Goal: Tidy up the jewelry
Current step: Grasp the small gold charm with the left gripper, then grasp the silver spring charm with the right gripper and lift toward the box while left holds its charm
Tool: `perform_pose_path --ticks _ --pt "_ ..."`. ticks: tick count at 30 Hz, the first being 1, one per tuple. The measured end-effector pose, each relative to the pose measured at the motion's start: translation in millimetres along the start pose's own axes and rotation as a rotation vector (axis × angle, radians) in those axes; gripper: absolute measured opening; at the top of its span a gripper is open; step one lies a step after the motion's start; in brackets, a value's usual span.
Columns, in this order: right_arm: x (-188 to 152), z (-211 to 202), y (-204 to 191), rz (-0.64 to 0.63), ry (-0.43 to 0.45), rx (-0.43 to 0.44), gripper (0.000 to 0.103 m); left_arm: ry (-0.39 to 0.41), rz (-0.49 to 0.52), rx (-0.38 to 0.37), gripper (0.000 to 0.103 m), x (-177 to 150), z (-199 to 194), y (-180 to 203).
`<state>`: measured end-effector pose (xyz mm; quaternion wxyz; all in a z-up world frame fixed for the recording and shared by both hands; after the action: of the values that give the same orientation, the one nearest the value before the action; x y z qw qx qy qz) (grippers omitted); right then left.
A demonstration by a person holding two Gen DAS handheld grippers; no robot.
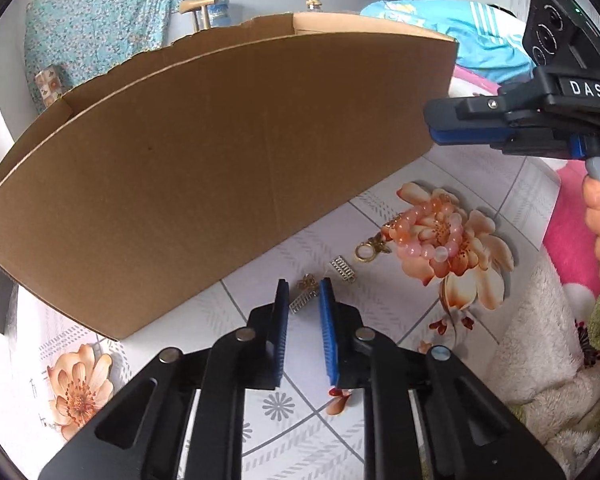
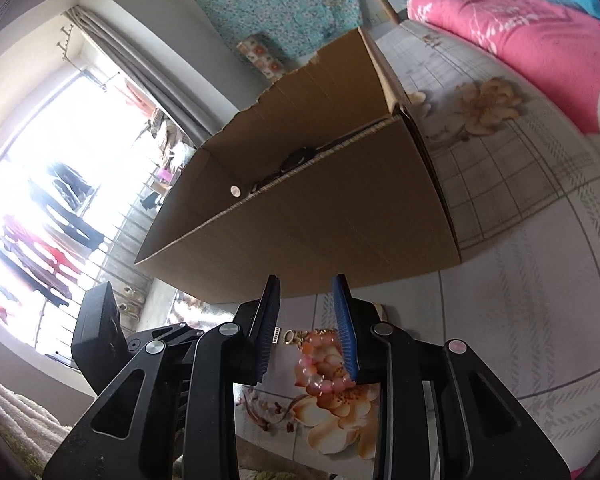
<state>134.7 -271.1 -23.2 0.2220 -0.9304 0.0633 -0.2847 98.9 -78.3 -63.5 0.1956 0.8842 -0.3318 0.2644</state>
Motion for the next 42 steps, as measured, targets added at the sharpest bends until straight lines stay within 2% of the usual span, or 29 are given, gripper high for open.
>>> perform_pose_path --ticks 3,7,11,16,19,25,30,36,42 --pt "-3.0 -2.6 3.8 0.01 0.0 -0.005 0.028 -0.015 0.013 0.001 0.001 0.9 -0.8 3.3" --pt "-8.5 -5.5 4.0 0.013 0.0 -0.011 0.028 -0.005 0.005 0.006 0.001 -4.2 -4.9 7.9" --pt "-13.1 -10.8 -6.6 -0.02 0.009 -0.022 0.028 0.038 -0.025 0.001 0.001 -8.4 -17.3 10.1" --pt "-27.7 -14.8 -40.2 -0.153 0.028 0.006 0.03 0.093 -0.112 0.008 0.001 -13.6 -35.8 -3.3" --pt "-43.3 -3.2 -63.3 -0.242 -0.009 0.024 0.03 0.093 -0.176 0.018 0.001 -20.3 -34.9 -14.7" --pt "-67.6 30.5 -91.2 -0.43 -0.055 -0.109 0.03 0.121 -0.208 0.014 0.001 -25.9 -37.6 -22.5" --pt "-70.4 45.1 -98.6 -0.533 -0.037 -0.258 0.027 0.133 -0.217 0.007 0.001 -29.4 -40.5 -26.0" --pt "-68.9 54.2 -102.4 -0.575 -0.03 -0.347 0.022 0.144 -0.243 -0.012 0.001 -32.5 -39.9 -29.1" --pt "-61.4 61.6 -106.8 -0.574 -0.024 -0.387 0.022 0.151 -0.253 -0.026 0.001 -35.8 -41.3 -33.6"
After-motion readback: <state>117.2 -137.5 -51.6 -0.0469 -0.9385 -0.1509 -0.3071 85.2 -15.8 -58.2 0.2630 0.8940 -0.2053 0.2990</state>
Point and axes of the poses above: each gripper's, at about its wrist camera, not at the fingertips, and z roughly the way its jaws point, y to its right, x to its top, the point moved 5 cm from there along z, roughly the way its jaws point, and after that the axes turned 15 degrees about -x, right-handed, at the moved point
